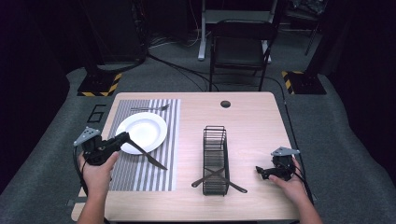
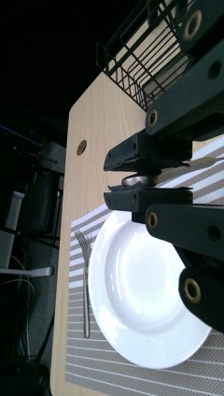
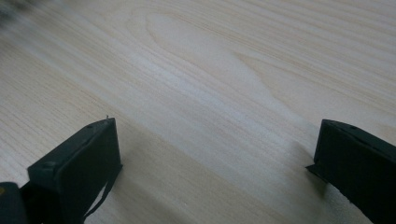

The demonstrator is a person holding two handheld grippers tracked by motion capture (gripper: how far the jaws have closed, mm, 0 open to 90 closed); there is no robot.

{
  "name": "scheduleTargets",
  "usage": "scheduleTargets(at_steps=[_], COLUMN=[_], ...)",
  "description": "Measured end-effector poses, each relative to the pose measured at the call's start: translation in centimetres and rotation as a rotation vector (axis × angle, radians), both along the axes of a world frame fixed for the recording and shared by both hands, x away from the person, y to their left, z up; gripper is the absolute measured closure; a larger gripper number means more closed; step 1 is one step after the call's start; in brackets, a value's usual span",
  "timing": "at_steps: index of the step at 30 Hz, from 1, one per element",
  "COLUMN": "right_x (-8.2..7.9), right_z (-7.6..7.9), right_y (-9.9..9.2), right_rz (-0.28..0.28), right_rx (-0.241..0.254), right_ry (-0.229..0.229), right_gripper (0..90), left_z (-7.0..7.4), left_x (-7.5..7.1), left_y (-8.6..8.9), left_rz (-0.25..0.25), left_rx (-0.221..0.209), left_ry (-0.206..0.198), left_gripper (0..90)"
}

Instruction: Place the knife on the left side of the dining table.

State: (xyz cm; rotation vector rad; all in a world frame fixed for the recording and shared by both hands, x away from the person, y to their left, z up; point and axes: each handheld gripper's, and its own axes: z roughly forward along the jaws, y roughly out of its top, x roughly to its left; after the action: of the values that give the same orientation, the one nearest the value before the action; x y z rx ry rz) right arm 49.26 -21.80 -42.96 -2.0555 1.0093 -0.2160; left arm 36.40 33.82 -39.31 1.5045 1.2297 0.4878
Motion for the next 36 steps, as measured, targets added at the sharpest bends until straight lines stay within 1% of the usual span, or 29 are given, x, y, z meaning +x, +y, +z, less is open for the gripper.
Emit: scheduleTargets(at_steps=[7,11,12,16,19,22,23,26,30,31,33,36], right_x=[0.0,0.0,0.0,0.0,0.0,0.0,0.0,0.0,0.0,0.0,0.0,0.0], right_z=[0.0,0.0,0.0,0.0,0.0,0.0,0.0,0.0,0.0,0.0,0.0,0.0], right_y=[0.0,0.0,0.0,0.0,0.0,0.0,0.0,0.0,0.0,0.0,0.0,0.0], right_rz=[0.000,0.001,0.000,0.000,0.000,0.000,0.000,0.000,0.000,0.000,0.001,0.000], right_rx=[0.000,0.000,0.001,0.000,0.000,0.000,0.000,0.000,0.000,0.000,-0.001,0.000], right_ry=[-0.001,0.000,0.000,0.000,0.000,0.000,0.000,0.000,0.000,0.000,0.000,0.000], right_gripper=[0.0,0.0,0.0,0.0,0.0,0.0,0.0,0.0,0.0,0.0,0.0,0.0], left_z=[-0.8,-1.2,-1.4,-2.1,-2.6,-3.3,-3.3,-3.8,-4.6,-4.8,-5.2,-5.9], left_x=[-0.3,-0.4,-0.5,-0.8,-0.9,-1.0,-1.0,-0.9,-0.8,-0.8,-0.7,-0.6], left_y=[1.2,1.6,1.7,2.3,2.8,3.3,3.3,3.8,4.4,4.6,4.9,5.3], left_rz=[0.022,0.036,0.039,0.072,0.088,0.106,0.106,0.117,0.127,0.130,0.134,0.143], left_rx=[-0.012,-0.020,-0.024,-0.034,-0.044,-0.047,-0.047,-0.052,-0.066,-0.074,-0.074,-0.091], left_ry=[0.017,0.019,0.025,0.025,0.035,0.039,0.039,0.051,0.063,0.057,0.060,0.067], left_gripper=[78.5,78.0,77.7,77.1,76.5,75.7,75.4,74.8,74.3,74.1,73.8,73.3])
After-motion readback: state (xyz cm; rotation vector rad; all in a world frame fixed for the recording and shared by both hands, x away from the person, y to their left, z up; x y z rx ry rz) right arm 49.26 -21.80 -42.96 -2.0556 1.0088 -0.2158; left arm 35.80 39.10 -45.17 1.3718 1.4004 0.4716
